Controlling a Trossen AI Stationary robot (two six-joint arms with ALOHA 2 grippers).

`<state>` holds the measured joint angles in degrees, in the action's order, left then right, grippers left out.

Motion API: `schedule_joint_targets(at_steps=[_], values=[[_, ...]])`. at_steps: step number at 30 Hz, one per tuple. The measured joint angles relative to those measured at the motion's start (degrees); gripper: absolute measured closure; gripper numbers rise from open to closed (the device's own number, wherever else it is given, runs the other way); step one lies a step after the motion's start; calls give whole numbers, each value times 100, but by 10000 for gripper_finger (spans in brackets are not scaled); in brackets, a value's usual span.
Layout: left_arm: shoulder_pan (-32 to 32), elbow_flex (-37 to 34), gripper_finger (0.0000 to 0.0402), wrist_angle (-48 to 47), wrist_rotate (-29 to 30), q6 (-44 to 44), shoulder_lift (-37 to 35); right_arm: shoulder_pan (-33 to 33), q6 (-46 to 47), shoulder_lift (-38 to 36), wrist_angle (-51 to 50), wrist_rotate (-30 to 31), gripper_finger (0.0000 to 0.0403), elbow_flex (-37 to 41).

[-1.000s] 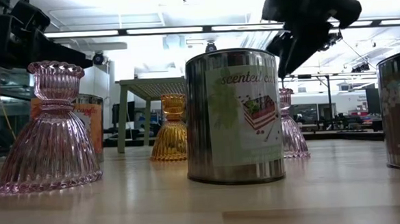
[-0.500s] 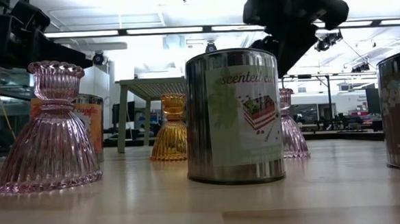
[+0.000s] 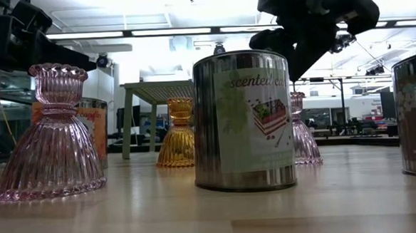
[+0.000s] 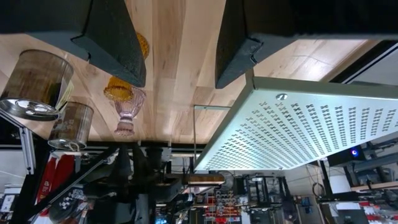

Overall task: Pick & Place candle stick holders
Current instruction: Put the top pink glass candle holder on the shelf

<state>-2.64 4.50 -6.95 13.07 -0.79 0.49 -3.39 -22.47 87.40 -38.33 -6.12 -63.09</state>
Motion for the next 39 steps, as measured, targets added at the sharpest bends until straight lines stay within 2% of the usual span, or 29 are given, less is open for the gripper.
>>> schedule_joint_targets(at_steps=[17,28,39], values=[[1,0,213,1,-5,1,0,12,2,548,124,-18,289,2],[1,1,213,1,-5,1,2,12,-3,601,153,17,292,2],[1,0,213,1,-3,1,0,14,5,580,116,-38,377,0]])
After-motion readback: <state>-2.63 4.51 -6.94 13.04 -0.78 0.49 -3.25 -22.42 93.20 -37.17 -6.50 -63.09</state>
